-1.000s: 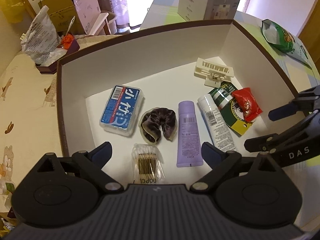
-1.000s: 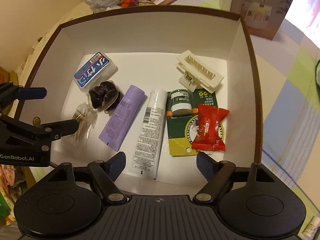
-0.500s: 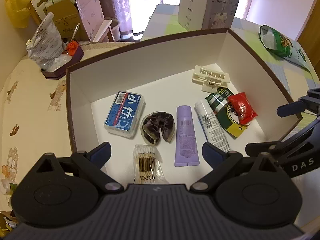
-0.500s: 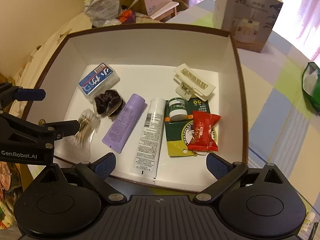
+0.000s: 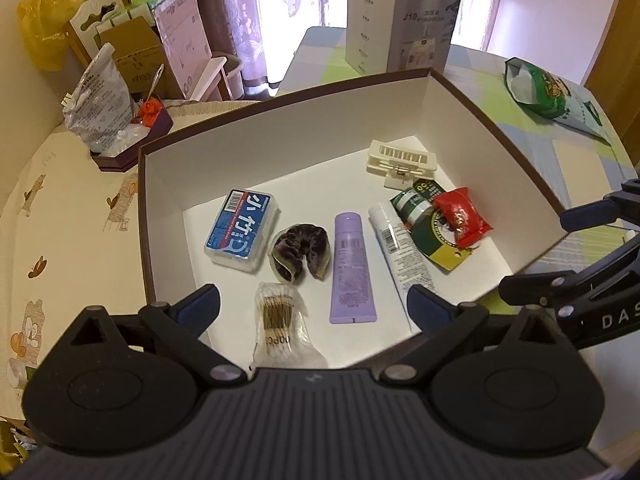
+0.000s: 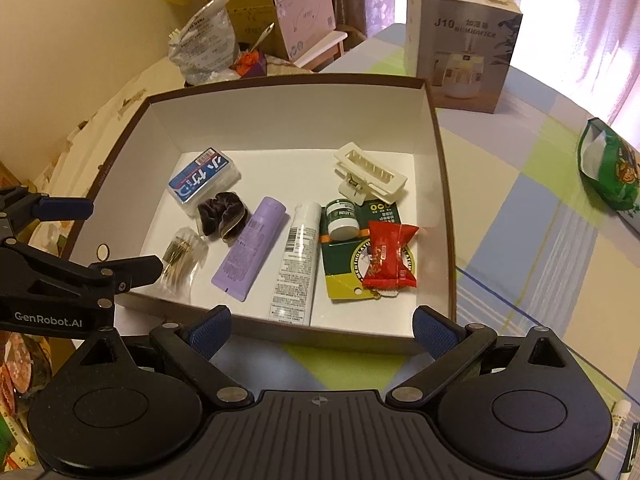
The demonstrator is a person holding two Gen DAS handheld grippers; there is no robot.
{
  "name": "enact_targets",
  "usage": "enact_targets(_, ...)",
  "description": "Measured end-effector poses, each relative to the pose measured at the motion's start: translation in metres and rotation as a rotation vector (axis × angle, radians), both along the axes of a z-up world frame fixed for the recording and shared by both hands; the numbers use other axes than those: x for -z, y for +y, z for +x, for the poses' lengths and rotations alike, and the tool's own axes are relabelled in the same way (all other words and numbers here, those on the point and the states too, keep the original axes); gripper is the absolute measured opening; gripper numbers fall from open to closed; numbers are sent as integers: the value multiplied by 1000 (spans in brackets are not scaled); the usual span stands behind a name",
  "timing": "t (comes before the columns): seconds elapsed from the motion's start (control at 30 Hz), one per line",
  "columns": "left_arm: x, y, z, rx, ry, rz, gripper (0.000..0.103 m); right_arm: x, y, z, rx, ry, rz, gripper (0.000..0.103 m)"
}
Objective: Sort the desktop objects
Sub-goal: 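Move both tools back from the box toward the pill bottle and green tube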
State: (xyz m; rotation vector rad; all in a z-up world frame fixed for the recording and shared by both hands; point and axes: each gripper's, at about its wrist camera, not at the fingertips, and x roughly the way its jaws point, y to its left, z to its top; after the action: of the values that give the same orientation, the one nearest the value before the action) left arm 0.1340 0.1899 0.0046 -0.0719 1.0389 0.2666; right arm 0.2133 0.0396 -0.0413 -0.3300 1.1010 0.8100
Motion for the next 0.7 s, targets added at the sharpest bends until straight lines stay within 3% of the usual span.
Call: enact_targets(0.7,-16,-59,-37,-19,-21,38,99,-13,-68,-28,19,-11,74,102)
